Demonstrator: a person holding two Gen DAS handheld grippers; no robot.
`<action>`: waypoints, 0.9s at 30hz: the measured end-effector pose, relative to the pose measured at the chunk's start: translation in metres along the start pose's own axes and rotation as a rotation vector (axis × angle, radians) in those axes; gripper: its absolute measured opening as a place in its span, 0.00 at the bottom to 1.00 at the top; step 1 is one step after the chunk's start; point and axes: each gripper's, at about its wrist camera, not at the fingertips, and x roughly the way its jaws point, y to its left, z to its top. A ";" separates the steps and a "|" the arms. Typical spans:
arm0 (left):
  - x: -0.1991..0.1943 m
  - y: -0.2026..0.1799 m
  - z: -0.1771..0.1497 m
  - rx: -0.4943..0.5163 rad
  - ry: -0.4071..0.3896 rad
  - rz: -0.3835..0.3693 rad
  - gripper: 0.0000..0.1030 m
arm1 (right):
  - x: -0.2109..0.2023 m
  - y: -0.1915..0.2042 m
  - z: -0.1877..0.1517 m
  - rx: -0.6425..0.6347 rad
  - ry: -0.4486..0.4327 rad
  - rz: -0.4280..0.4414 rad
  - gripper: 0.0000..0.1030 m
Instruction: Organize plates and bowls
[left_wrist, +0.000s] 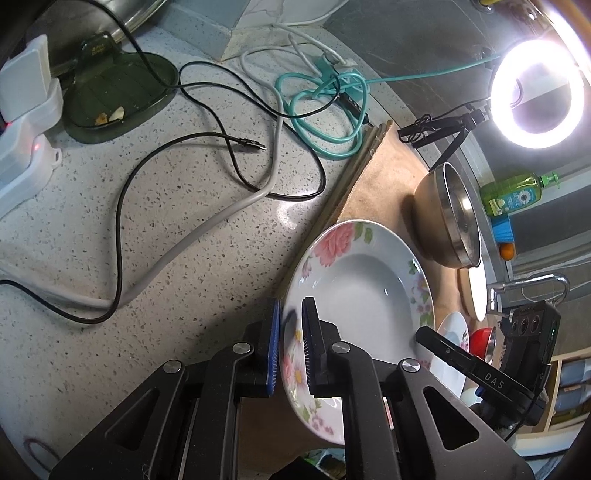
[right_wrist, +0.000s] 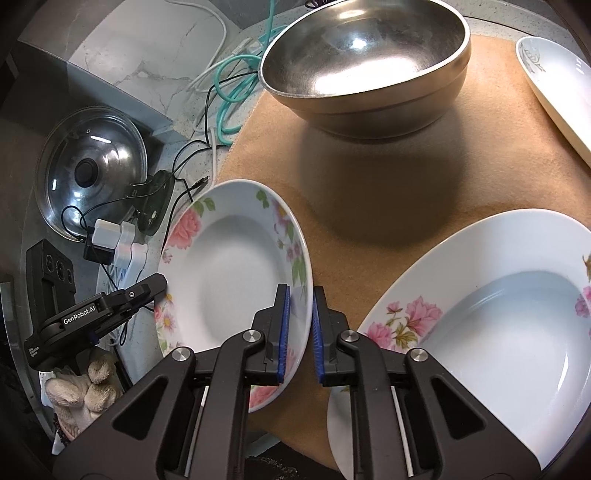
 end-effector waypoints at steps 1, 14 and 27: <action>0.000 0.000 0.000 0.000 -0.001 0.000 0.10 | -0.001 0.001 0.000 -0.006 -0.005 -0.002 0.11; -0.012 -0.016 -0.001 0.032 -0.028 -0.016 0.10 | -0.024 0.000 -0.009 -0.002 -0.052 0.003 0.11; -0.004 -0.063 -0.007 0.139 0.002 -0.078 0.10 | -0.074 -0.019 -0.033 0.056 -0.146 -0.024 0.11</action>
